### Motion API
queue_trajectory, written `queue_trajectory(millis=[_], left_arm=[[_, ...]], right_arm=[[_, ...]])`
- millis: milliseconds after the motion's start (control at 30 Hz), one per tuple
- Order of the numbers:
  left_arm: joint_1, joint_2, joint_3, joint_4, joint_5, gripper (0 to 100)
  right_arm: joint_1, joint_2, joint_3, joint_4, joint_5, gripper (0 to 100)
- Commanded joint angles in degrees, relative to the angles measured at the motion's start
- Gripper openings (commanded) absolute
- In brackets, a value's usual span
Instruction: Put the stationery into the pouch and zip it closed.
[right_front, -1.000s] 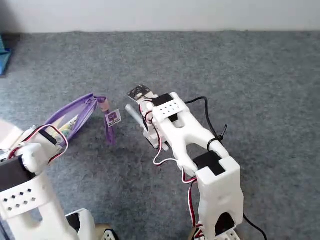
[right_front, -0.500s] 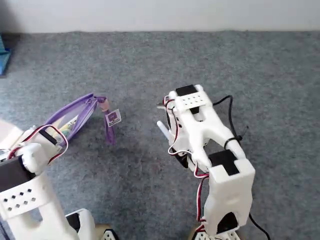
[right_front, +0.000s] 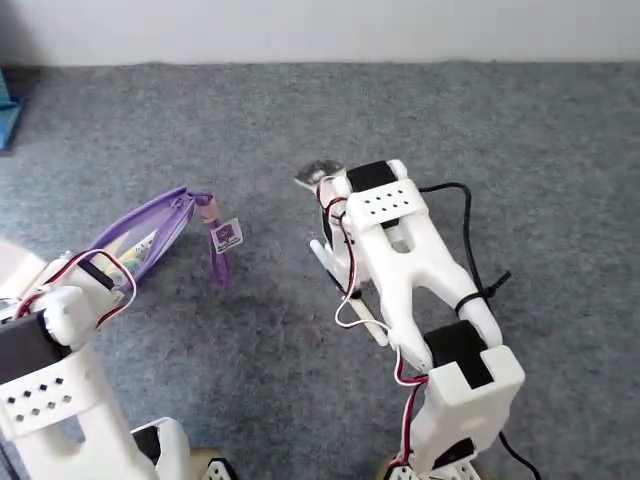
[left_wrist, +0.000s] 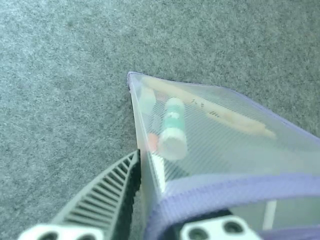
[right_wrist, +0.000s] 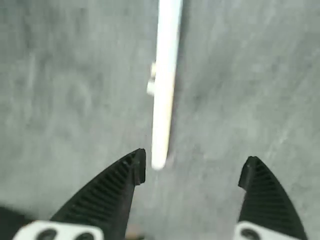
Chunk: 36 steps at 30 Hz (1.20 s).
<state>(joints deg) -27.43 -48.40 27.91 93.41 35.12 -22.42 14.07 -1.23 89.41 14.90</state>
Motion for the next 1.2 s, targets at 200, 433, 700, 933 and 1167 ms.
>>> queue_trajectory(millis=[200, 433, 700, 933, 1167], left_arm=[[-0.09, -0.26, -0.22, -1.23, 0.62, 1], [-0.09, -0.26, -0.22, -1.23, 0.62, 1], [-0.09, -0.26, -0.22, -1.23, 0.62, 1], [-0.09, -0.26, -0.22, -1.05, 0.62, 1], [-0.09, -0.26, -0.22, -1.05, 0.62, 1]], right_arm=[[-4.88, 4.97, -1.58, -17.8, 0.0, 30.2], [-4.62, 14.02, -1.58, -25.19, -3.25, 15.9], [-4.79, 13.32, -2.55, -21.67, -3.43, 0.6], [-5.58, 1.1, -3.78, -9.63, -3.6, 0.9], [-8.57, -17.63, -3.96, 0.04, -13.36, 0.8]])
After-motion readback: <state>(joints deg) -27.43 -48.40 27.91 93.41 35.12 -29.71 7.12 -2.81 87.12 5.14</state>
